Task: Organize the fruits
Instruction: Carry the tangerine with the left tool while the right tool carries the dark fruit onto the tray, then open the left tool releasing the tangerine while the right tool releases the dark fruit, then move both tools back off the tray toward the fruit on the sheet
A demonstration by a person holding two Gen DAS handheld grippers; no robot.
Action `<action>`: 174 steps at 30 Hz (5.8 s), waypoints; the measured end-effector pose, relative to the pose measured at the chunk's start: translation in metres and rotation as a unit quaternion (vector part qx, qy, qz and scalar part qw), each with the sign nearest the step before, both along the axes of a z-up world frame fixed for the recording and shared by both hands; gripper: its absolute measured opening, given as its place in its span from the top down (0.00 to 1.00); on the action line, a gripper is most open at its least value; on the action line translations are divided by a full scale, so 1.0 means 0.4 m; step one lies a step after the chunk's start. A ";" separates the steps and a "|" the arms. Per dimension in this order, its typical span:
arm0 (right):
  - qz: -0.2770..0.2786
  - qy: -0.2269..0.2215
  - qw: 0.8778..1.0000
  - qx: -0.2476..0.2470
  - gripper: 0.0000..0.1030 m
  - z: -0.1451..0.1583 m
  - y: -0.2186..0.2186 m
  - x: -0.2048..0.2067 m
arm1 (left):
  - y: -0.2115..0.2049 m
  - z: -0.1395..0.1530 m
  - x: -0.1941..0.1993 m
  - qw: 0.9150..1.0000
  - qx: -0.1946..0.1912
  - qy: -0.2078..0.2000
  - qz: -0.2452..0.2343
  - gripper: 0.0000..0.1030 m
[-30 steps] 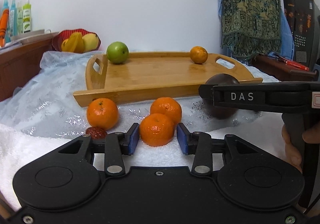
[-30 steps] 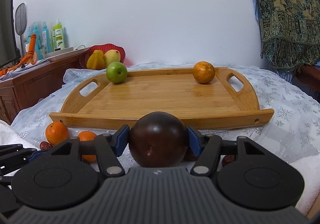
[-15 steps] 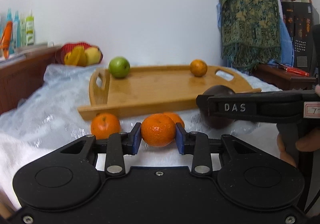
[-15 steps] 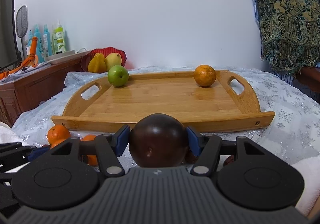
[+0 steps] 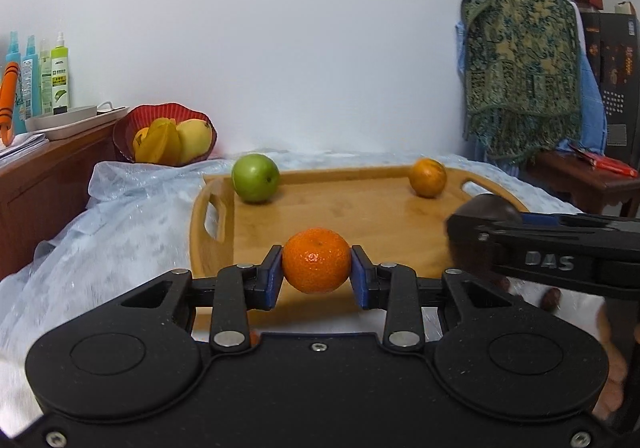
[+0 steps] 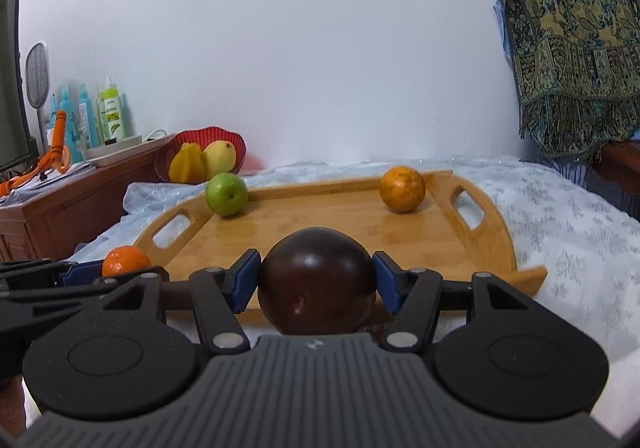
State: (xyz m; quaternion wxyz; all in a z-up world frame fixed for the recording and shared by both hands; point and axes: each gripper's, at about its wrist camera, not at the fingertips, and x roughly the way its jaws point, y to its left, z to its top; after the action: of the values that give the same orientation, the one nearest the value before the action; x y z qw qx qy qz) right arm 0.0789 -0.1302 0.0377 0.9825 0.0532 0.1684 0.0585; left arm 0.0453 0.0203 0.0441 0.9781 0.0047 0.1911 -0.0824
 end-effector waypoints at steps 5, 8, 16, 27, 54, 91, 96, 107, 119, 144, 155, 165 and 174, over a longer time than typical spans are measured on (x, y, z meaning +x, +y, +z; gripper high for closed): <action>-0.014 0.007 1.000 0.019 0.38 0.029 -0.043 0.043 | 0.013 0.020 0.074 1.000 -0.004 0.003 0.007 0.68; -0.026 0.015 0.999 0.027 0.38 0.043 -0.073 0.078 | 0.016 0.032 0.115 1.000 -0.003 0.004 0.008 0.68; -0.050 0.025 0.997 0.046 0.38 0.080 -0.144 0.182 | 0.022 0.046 0.234 1.000 -0.008 0.020 0.007 0.68; -0.049 0.086 0.995 0.027 0.39 0.048 -0.173 0.315 | 0.046 0.019 0.389 0.996 -0.035 0.078 0.028 0.68; -0.055 0.095 0.994 -0.015 0.39 0.022 -0.147 0.338 | 0.058 -0.029 0.464 0.990 -0.035 0.134 0.033 0.68; -0.063 0.098 0.993 -0.009 0.35 0.021 -0.146 0.330 | 0.045 -0.037 0.473 0.988 -0.024 0.148 0.027 0.68; -0.065 0.099 0.993 -0.003 0.34 0.022 -0.149 0.331 | 0.045 -0.037 0.473 0.988 -0.023 0.148 0.027 0.68; -0.069 0.103 0.992 0.005 0.30 0.021 -0.152 0.331 | 0.047 -0.032 0.469 0.988 -0.026 0.147 0.028 0.66; -0.067 0.113 0.991 0.017 0.21 0.017 -0.156 0.329 | 0.049 -0.026 0.460 0.989 -0.025 0.144 0.029 0.56; -0.070 0.116 0.991 0.019 0.22 0.015 -0.153 0.315 | 0.063 0.002 0.419 0.991 -0.039 0.124 0.028 0.34; -0.061 0.099 0.993 0.004 0.15 0.024 -0.125 0.284 | 0.069 0.017 0.370 0.992 -0.047 0.115 0.022 0.28; -0.062 0.079 0.995 0.001 0.11 0.024 -0.111 0.206 | 0.077 0.030 0.265 0.994 -0.057 0.093 0.023 0.20; -0.057 0.054 0.997 0.010 0.11 -0.009 -0.086 0.078 | 0.074 0.018 0.153 0.997 -0.046 0.048 0.034 0.15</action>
State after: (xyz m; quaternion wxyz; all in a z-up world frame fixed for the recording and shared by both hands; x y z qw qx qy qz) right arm 0.1100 -0.1644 0.0341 0.9732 0.0751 0.2174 0.0015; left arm 0.1067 0.0500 0.0513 0.9691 -0.0504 0.2342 -0.0580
